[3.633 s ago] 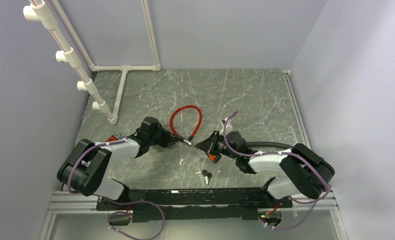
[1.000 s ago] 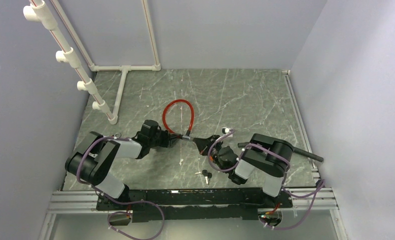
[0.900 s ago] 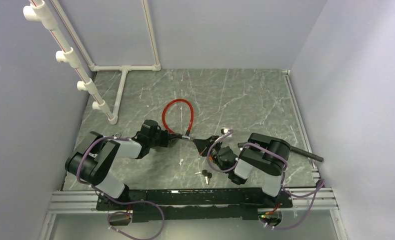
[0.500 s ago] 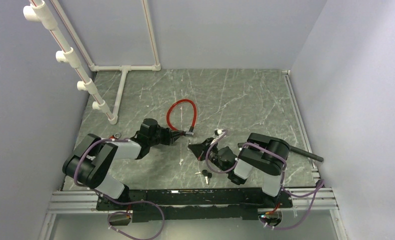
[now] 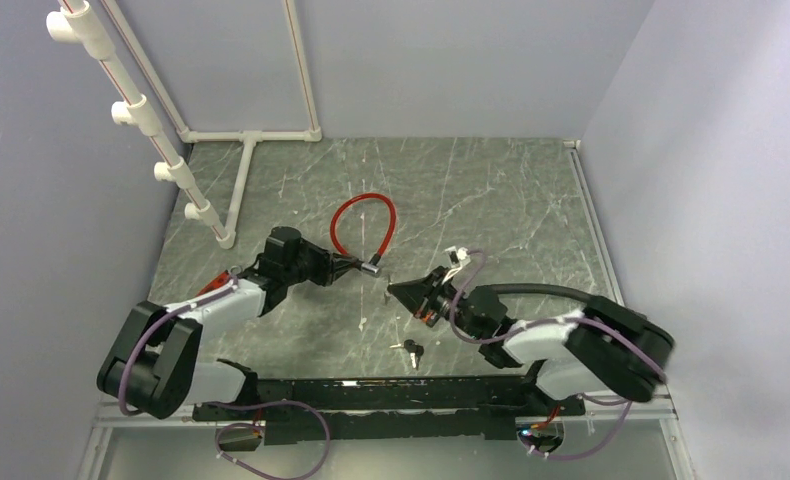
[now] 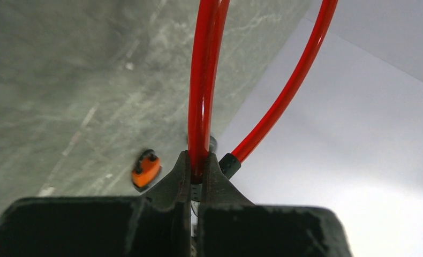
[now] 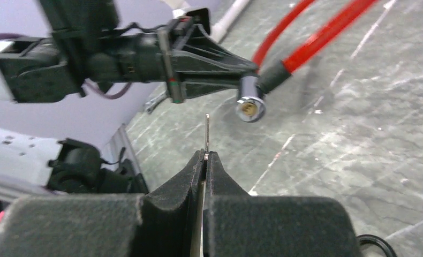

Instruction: Unlock with the key

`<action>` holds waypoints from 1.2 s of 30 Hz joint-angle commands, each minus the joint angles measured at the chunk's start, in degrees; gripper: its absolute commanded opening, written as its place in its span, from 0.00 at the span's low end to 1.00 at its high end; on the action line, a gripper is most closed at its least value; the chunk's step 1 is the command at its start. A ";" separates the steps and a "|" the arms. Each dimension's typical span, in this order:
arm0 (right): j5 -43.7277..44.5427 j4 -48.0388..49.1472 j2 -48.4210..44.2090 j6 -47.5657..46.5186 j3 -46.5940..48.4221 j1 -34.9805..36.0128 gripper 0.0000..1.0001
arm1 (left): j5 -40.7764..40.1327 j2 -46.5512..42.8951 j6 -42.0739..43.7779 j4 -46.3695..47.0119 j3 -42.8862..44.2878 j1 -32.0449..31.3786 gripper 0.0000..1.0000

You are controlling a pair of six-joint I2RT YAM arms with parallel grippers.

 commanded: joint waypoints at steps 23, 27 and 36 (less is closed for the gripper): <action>-42.06 -23.47 -7.26 23.69 5.40 -10.15 0.00 | 6.10 -4.88 34.18 -18.44 7.64 3.60 0.00; -41.49 -18.22 -2.41 25.88 6.90 -9.52 0.00 | 8.50 -1.77 31.87 -10.90 4.30 3.69 0.00; -45.44 -6.64 13.53 30.89 12.15 -8.99 0.00 | 10.03 1.82 30.67 -6.90 1.63 3.69 0.00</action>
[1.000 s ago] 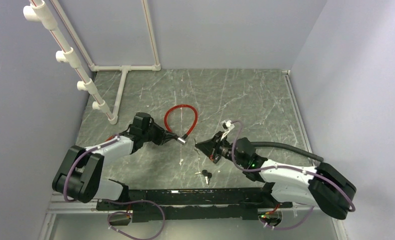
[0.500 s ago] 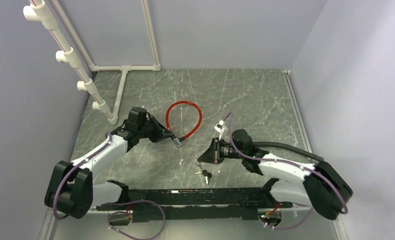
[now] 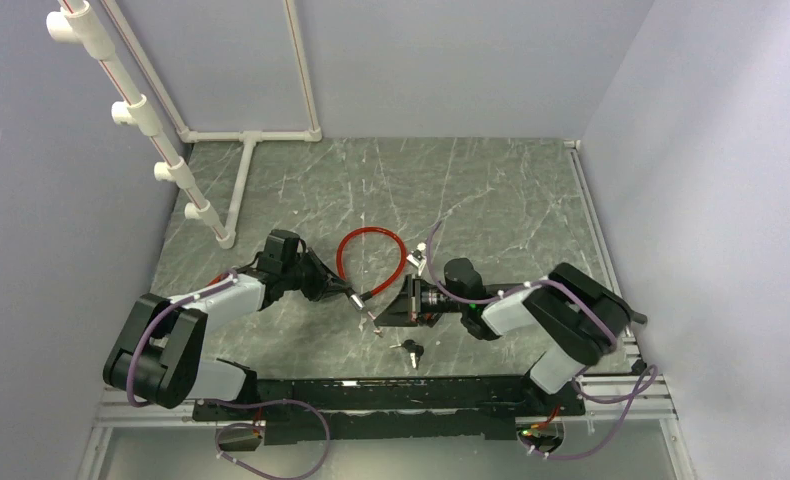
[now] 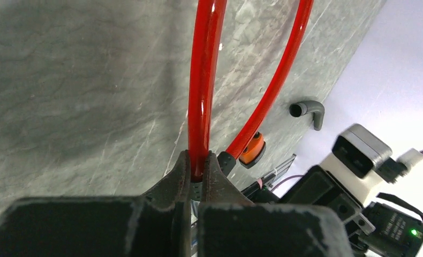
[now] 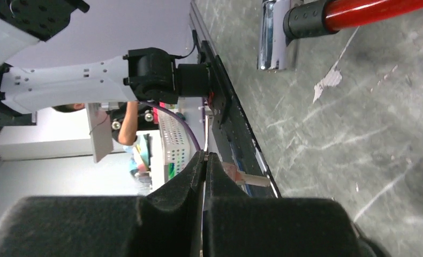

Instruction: Unlock with the key

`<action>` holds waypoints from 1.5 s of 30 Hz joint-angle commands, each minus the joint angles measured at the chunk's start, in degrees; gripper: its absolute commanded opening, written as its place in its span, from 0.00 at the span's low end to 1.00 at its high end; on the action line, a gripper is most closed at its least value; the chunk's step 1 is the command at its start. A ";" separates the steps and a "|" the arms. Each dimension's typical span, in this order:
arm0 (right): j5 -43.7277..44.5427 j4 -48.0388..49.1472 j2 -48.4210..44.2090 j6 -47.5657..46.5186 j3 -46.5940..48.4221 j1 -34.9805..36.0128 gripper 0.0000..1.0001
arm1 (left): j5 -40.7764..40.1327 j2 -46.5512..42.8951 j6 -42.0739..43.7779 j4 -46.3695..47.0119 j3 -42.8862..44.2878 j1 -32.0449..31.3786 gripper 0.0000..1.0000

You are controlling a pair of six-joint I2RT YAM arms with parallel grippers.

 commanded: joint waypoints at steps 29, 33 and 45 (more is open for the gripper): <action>0.38 45.98 30.23 17.11 2.32 -0.42 0.00 | 1.75 -3.55 1.01 2.79 0.00 0.19 0.00; 1.25 45.93 28.23 15.71 1.67 -0.51 0.00 | 1.85 -3.51 0.88 3.05 -0.31 0.23 0.00; 2.02 46.01 25.44 14.40 1.45 -0.75 0.00 | 2.37 -3.67 0.36 4.79 -1.36 0.19 0.00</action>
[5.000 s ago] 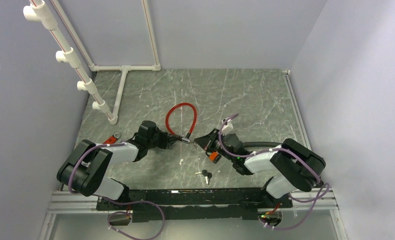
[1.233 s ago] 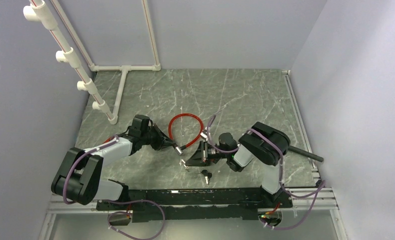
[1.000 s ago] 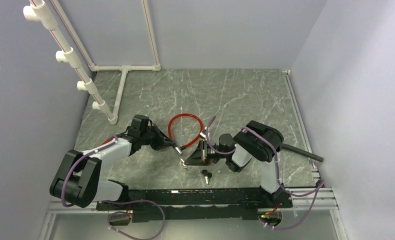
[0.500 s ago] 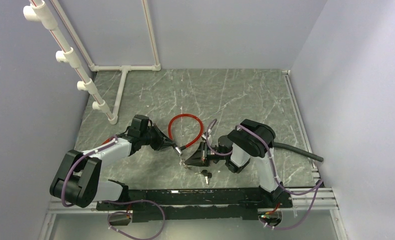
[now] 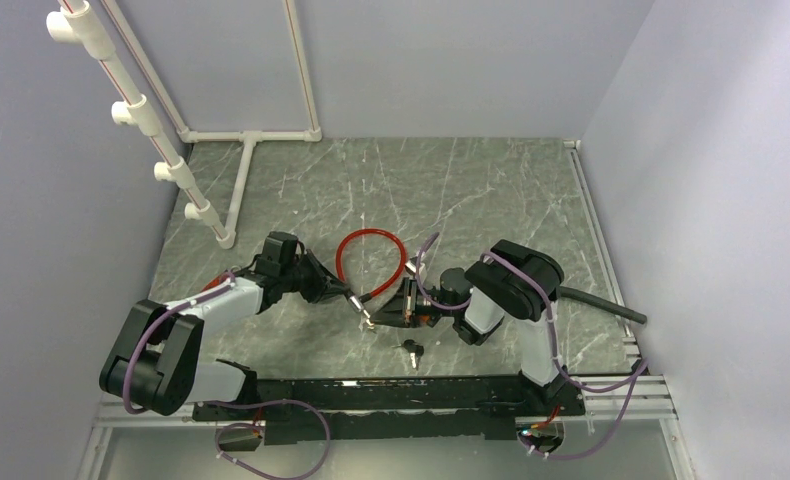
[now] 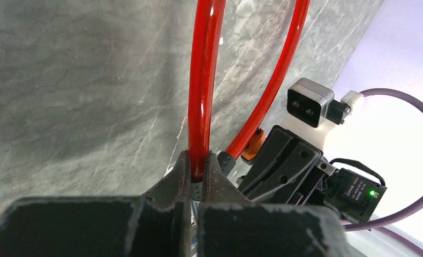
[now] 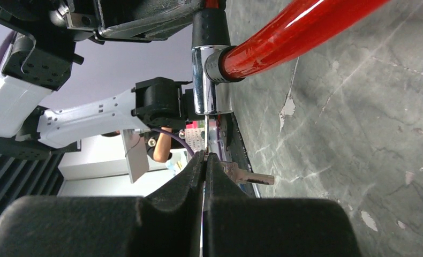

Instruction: Unlock with the key

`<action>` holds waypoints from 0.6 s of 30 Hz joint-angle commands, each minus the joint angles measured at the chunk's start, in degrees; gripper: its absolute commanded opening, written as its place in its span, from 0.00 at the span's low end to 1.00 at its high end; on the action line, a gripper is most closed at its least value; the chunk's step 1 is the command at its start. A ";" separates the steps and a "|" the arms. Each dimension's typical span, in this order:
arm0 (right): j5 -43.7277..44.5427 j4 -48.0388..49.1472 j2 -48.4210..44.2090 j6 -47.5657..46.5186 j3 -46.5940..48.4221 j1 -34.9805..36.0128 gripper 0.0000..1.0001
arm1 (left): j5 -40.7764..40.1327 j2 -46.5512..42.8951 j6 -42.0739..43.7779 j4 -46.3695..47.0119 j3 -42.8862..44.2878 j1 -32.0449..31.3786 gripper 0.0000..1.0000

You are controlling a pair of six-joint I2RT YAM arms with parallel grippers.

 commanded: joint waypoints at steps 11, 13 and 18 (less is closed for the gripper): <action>1.52 13.96 -0.45 -1.04 0.68 -0.19 0.00 | 1.81 -3.19 -0.36 4.70 -0.58 0.19 0.00; 1.54 13.93 -0.91 -1.13 0.72 -0.14 0.00 | 1.90 -2.79 -0.62 5.12 -0.57 0.19 0.00; 1.64 13.96 -1.93 -1.26 0.68 -0.14 0.00 | 2.17 -2.27 -0.84 5.78 -0.85 0.19 0.00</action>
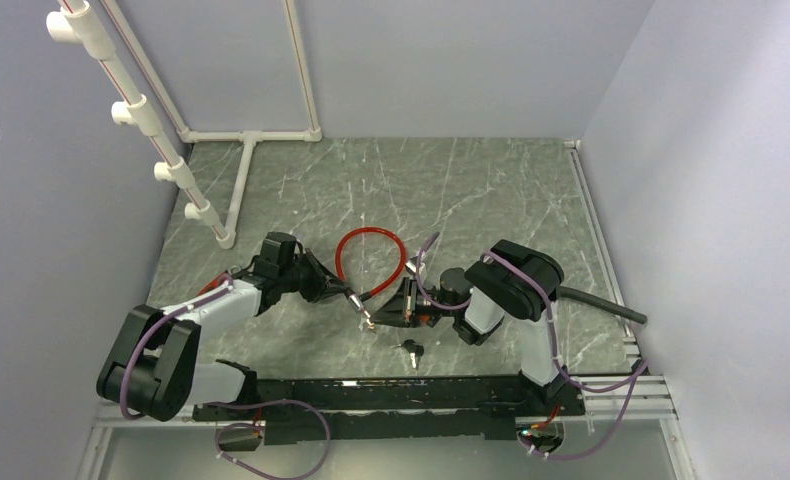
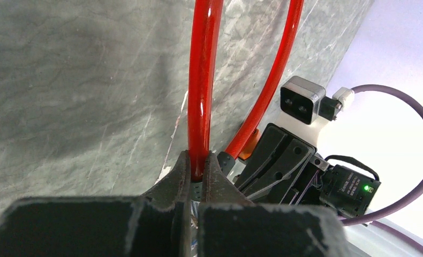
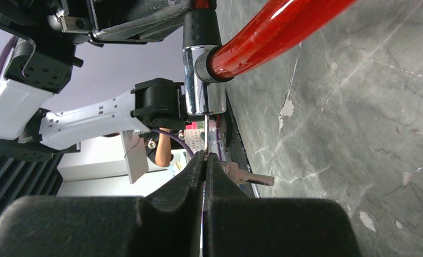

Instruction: Unlock with the key

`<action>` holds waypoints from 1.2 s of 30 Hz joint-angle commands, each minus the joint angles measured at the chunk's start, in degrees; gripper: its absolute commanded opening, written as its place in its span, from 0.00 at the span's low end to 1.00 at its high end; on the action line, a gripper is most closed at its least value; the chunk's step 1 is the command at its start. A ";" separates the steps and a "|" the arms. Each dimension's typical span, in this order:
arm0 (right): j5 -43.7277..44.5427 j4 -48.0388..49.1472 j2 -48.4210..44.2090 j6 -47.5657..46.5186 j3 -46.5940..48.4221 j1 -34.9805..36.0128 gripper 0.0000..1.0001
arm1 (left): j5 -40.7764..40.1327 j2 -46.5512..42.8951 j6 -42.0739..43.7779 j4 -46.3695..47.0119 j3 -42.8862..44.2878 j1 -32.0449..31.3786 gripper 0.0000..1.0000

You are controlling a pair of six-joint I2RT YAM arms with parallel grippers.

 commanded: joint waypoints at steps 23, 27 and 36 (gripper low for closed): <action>2.11 13.97 -1.59 -0.82 2.61 0.83 0.00 | 2.38 -0.71 -1.60 7.10 -1.86 0.15 0.00; 2.11 13.97 -2.04 -0.50 3.61 0.96 0.00 | 2.44 -0.41 -2.28 8.39 -2.79 0.15 0.00; 3.49 13.97 -1.56 -0.16 3.65 0.96 0.00 | 2.47 -1.46 -2.72 9.08 -3.55 0.15 0.00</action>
